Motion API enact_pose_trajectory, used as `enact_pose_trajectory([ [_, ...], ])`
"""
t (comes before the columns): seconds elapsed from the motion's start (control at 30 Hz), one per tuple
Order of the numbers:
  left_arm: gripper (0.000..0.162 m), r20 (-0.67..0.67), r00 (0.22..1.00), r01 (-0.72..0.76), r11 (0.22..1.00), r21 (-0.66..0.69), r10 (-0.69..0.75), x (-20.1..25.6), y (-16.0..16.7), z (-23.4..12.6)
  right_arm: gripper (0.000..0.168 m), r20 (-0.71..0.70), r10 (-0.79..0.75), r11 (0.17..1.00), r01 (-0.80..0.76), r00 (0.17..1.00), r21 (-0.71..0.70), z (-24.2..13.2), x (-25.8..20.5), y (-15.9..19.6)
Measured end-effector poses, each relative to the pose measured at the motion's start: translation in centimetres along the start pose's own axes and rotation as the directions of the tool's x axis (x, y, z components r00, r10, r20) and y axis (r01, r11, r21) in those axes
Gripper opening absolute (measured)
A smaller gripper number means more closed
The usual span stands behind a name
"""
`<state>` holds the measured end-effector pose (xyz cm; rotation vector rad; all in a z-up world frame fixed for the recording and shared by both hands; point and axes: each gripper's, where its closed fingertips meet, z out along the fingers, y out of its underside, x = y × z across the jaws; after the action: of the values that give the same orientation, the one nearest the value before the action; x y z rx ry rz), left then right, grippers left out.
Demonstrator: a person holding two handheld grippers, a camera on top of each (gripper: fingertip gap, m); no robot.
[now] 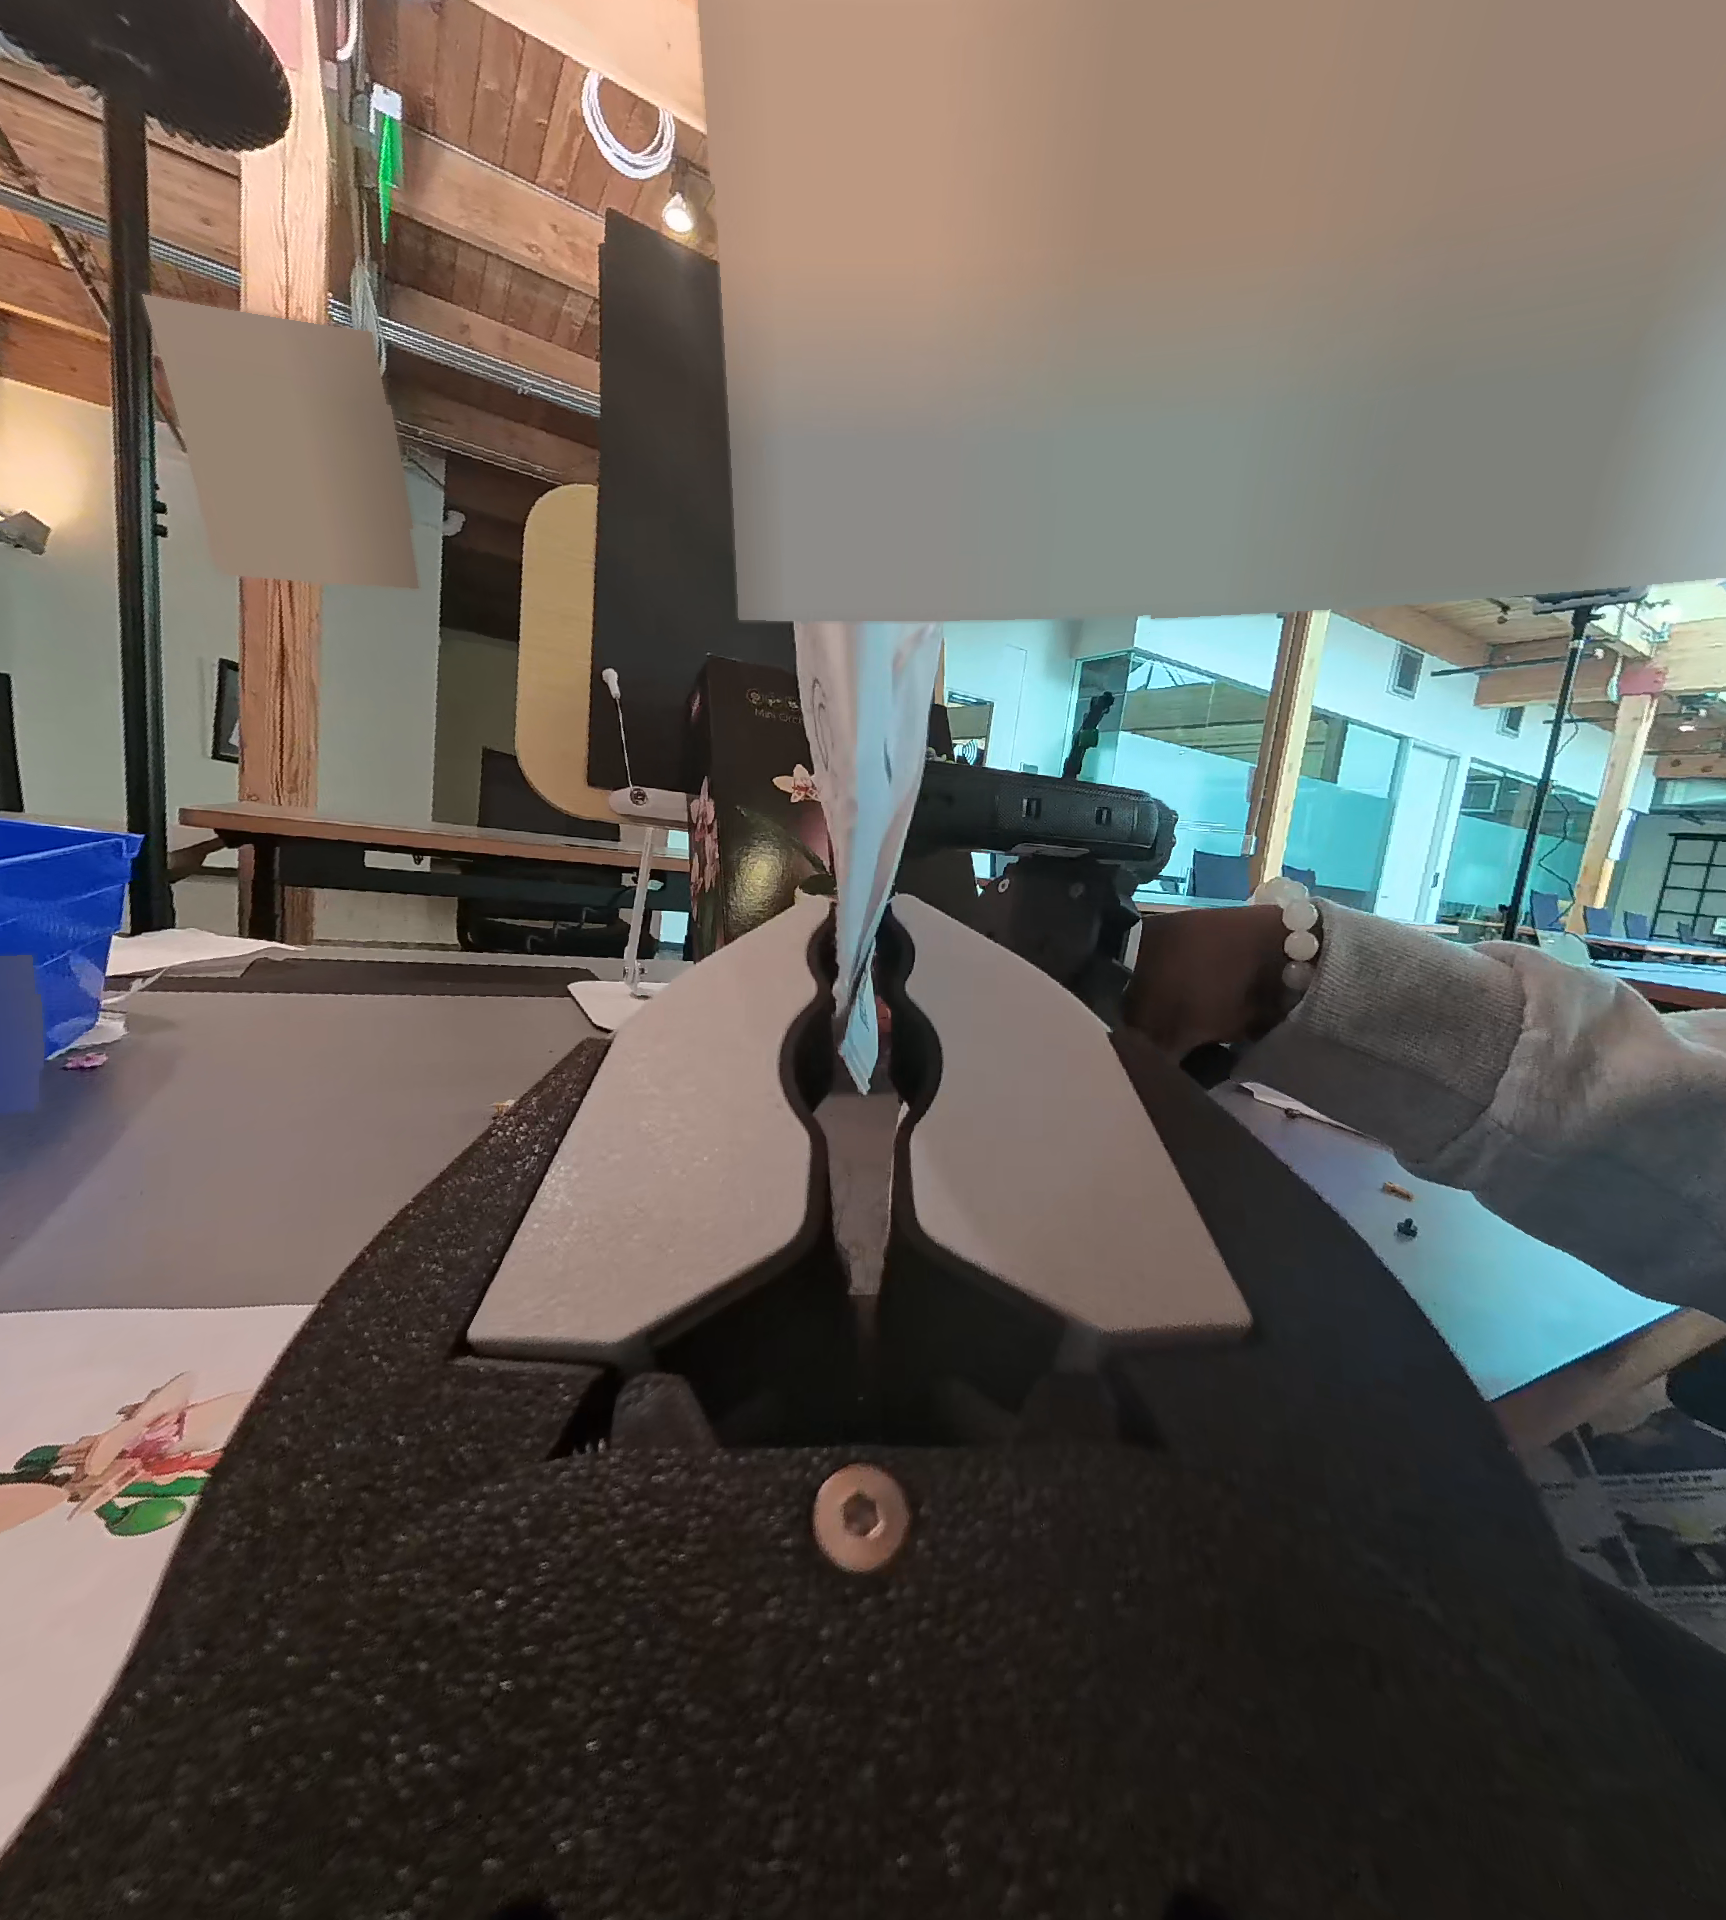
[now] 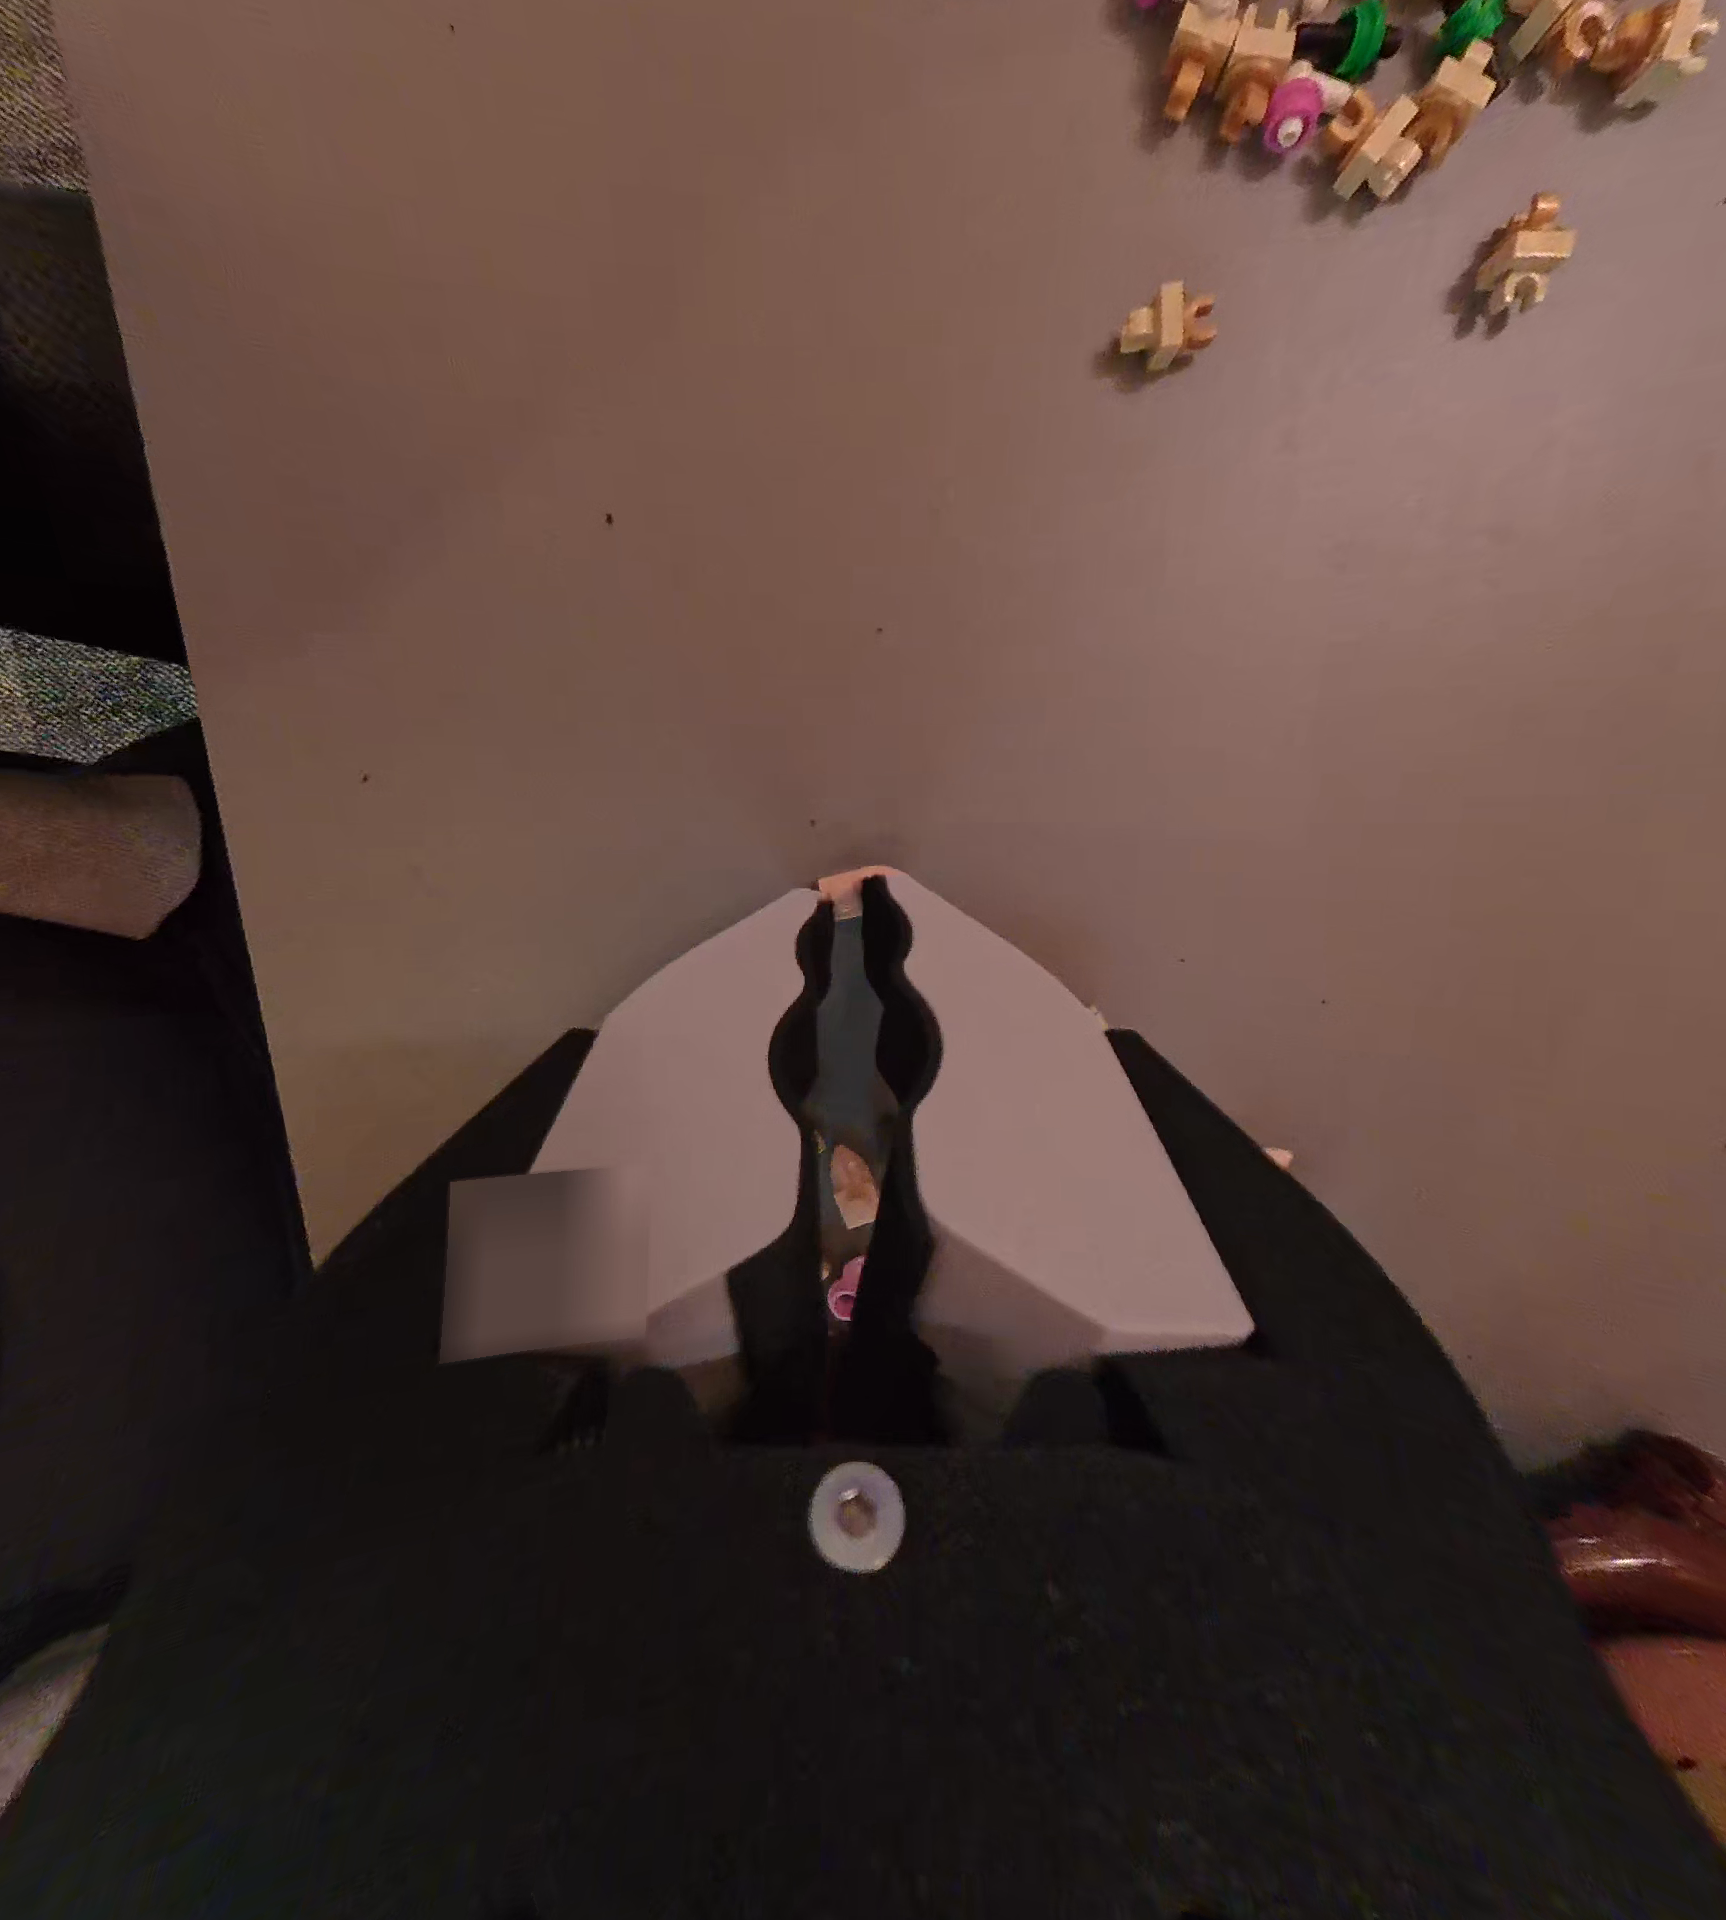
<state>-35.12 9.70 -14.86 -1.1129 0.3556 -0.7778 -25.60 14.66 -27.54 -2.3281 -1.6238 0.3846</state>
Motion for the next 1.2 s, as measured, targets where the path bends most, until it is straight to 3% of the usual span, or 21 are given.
enact_pose_trajectory([
  [0.33,0.004,-0.003,1.0,0.003,1.0,-0.004,-0.003,0.2,0.0,0.0,0.0,-0.011,-0.049,0.999,0.049,0.999,-0.004,-0.8,0.2,-0.1],
  [0.5,0.004,-0.007,1.0,0.0,1.0,-0.008,0.0,0.2,0.1,0.1,0.011,-0.002,-0.223,0.974,0.223,0.975,-0.034,-1.1,-0.1,-0.5],
  [0.67,0.004,-0.01,1.0,-0.011,1.0,-0.013,0.011,0.3,0.1,0.1,0.016,0.086,-0.276,0.953,0.284,0.957,-0.103,-0.2,-0.5,-0.8],
  [0.73,0.004,-0.011,1.0,-0.009,1.0,-0.013,0.009,0.4,0.1,0.1,0.015,0.097,-0.298,0.939,0.309,0.95,-0.148,0.4,-0.4,-0.3],
  [0.77,0.004,-0.01,1.0,-0.008,1.0,-0.013,0.008,0.3,0.1,0.1,0.008,0.102,-0.298,0.94,0.31,0.949,-0.14,0.4,-0.4,-0.5],
  [0.97,0.004,-0.013,1.0,-0.002,1.0,-0.019,0.002,0.2,0.2,0.1,0.006,0.123,-0.273,0.953,0.286,0.954,-0.096,0.4,-0.3,-0.3],
  [1.07,0.004,-0.025,1.0,0.012,0.998,-0.056,-0.014,0.4,0.9,0.0,0.006,0.067,-0.26,0.966,0.26,0.963,0.009,-2.3,-0.1,-1.9],
  [1.2,0.004,-0.039,0.999,0.024,0.996,-0.081,-0.028,0.7,1.4,0.1,0.006,-0.002,-0.294,0.892,0.275,0.956,0.358,-11.1,-2.8,-8.0],
])
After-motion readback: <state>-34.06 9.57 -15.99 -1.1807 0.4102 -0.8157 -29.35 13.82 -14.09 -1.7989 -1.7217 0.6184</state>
